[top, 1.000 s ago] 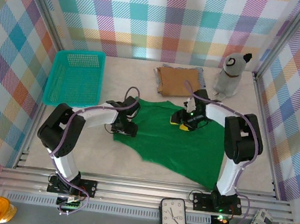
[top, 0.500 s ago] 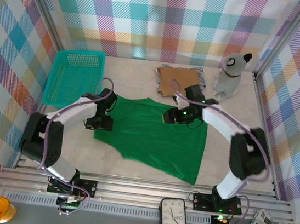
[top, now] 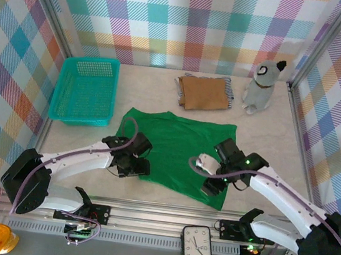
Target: Fold and stack the tank tops
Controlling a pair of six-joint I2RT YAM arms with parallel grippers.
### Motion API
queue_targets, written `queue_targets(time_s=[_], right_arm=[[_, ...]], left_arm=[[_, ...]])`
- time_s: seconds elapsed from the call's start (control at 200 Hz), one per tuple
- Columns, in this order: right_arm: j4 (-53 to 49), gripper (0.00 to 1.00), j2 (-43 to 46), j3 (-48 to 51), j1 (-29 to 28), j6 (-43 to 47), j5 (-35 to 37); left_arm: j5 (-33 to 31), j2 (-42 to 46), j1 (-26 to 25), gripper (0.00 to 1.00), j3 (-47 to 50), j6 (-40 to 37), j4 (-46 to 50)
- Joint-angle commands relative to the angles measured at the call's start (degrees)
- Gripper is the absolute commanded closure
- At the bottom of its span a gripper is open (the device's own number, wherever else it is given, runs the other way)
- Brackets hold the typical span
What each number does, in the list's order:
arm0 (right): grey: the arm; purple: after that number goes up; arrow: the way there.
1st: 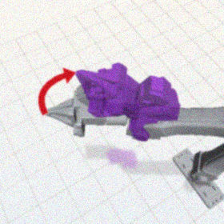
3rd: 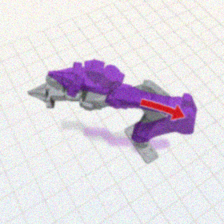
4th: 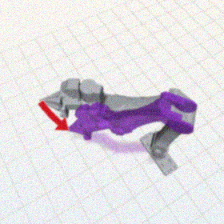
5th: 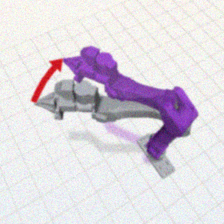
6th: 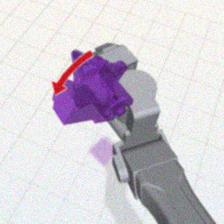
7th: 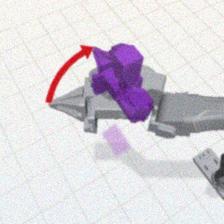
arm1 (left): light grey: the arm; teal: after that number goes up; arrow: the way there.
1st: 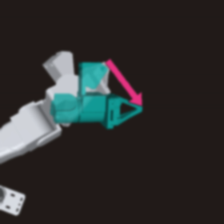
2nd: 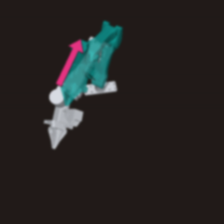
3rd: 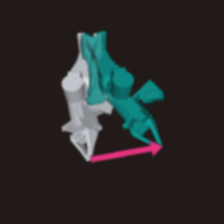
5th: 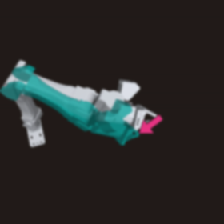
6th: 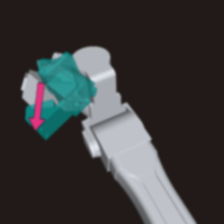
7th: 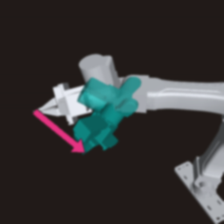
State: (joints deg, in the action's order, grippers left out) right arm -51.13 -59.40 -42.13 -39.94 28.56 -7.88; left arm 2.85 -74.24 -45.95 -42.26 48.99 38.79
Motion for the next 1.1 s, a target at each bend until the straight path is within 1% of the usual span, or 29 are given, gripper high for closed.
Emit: queue_targets(time_s=[0.0,0.09,0.19,0.25,0.34,0.42,0.54,0.625,0.67,0.72,0.85,0.935,1.035,1.095], right_arm=[[-5.6,0.40,1.6,4.3,-3.1,11.2,2.2],[-1.5,0.44,0.2,7.9,-5.4,11.8,4.6],[2.0,0.47,-2.8,8.9,-9.1,11.6,6.8],[4.0,0.48,-5.7,9.3,-9.9,11.9,7.5],[9.0,0.56,-8.8,10.9,-11.4,12.1,12.5],[10.9,0.60,-10.7,10.3,-11.6,10.6,12.0],[10.3,0.61,-12.6,10.7,-14.5,10.9,13.4],[9.9,0.66,-13.1,10.8,-14.6,10.9,14.5],[9.6,0.70,-13.7,10.7,-15.0,11.0,15.3],[8.3,0.71,-14.0,10.1,-15.6,11.1,15.7],[5.1,0.82,-11.8,10.6,-15.9,11.4,19.1],[3.6,0.84,-10.0,10.5,-15.9,11.2,18.9],[1.2,0.86,-8.9,10.2,-16.7,10.6,19.0],[0.8,0.89,-8.0,10.4,-17.0,10.5,19.2]], left_arm=[[0.4,-0.9,-2.5,0.39,2.4,10.0,-8.2],[0.9,-2.7,-3.1,0.41,3.3,11.0,-11.2],[1.1,-4.5,-3.4,0.43,3.7,11.3,-12.7],[1.1,-5.1,-3.4,0.45,3.9,11.2,-13.8],[1.2,-6.7,-3.4,0.48,3.3,10.5,-14.2],[1.4,-7.2,-3.4,0.52,3.4,10.4,-14.5],[0.7,-6.6,-3.4,0.57,3.4,9.5,-12.4],[0.2,-5.8,-3.4,0.62,3.3,9.0,-11.1],[-0.3,-5.2,-3.4,0.63,3.4,8.8,-10.4],[-0.7,-4.6,-3.4,0.65,3.4,8.7,-9.8],[-0.9,-3.9,-3.4,0.73,3.1,8.3,-9.2],[-0.9,-4.0,-3.4,0.76,2.9,7.9,-8.9],[-0.9,-3.5,-3.4,0.87,2.7,7.6,-7.6],[-1.1,-2.6,-3.4,0.90,2.9,7.6,-7.3]])
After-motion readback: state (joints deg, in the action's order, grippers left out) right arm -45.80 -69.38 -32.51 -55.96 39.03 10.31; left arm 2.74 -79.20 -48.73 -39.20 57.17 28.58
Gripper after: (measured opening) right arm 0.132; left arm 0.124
